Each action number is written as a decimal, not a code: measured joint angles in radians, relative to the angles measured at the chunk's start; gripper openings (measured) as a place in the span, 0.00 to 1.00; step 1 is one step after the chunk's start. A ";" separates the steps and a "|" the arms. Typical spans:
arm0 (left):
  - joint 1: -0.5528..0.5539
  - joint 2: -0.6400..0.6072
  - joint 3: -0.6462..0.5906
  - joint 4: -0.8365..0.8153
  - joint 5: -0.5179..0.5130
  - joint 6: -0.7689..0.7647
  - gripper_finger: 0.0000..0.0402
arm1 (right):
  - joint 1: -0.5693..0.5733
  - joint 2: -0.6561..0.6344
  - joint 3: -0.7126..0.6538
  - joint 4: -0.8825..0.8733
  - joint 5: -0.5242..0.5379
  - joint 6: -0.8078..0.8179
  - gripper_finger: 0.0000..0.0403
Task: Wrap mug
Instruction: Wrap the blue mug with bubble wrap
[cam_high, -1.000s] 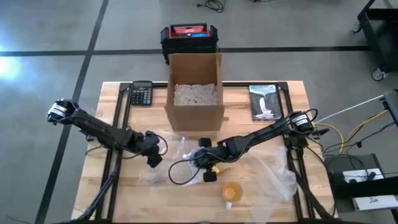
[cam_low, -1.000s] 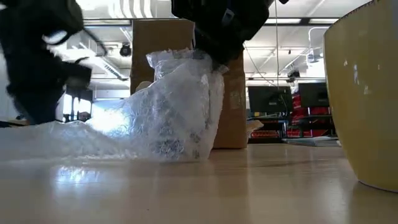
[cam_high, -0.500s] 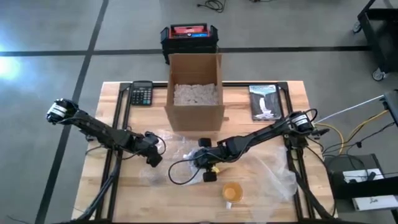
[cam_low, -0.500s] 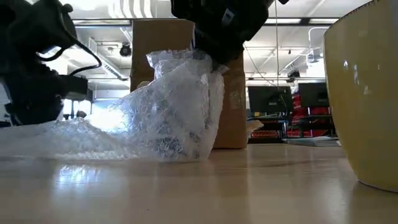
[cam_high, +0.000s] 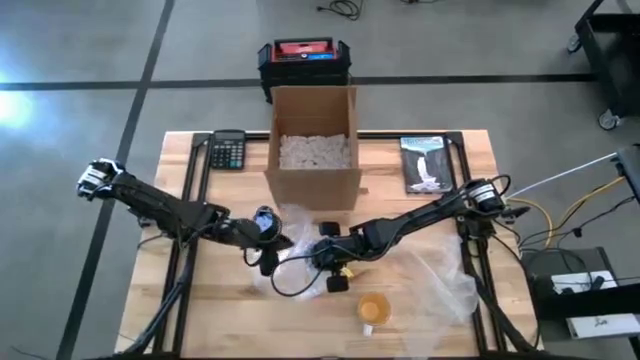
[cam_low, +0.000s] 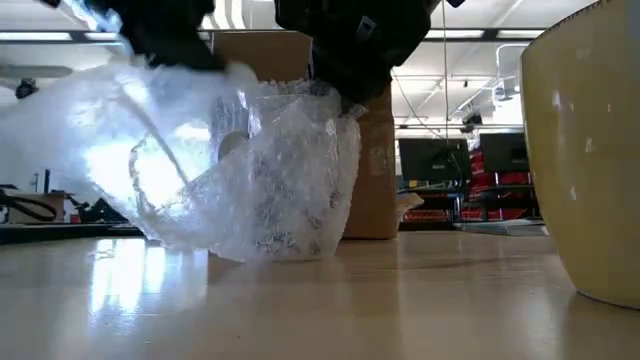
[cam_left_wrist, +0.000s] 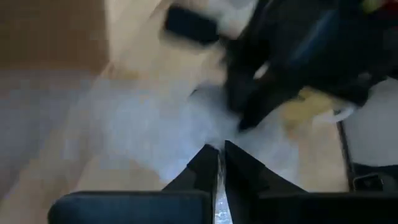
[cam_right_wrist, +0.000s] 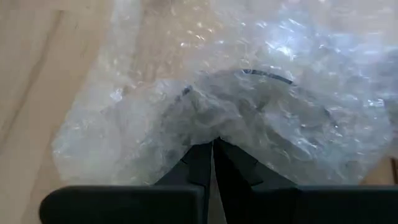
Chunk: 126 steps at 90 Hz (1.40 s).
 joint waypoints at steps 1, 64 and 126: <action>0.000 0.007 0.004 0.004 0.000 0.007 0.00 | 0.000 0.000 0.000 0.001 0.000 0.000 0.02; 0.004 0.385 0.185 0.069 0.045 0.134 0.00 | 0.006 -0.033 0.083 -0.239 -0.003 0.000 0.02; 0.000 0.381 0.172 0.039 0.063 0.138 0.01 | 0.003 0.012 0.150 -0.214 0.124 -0.037 0.02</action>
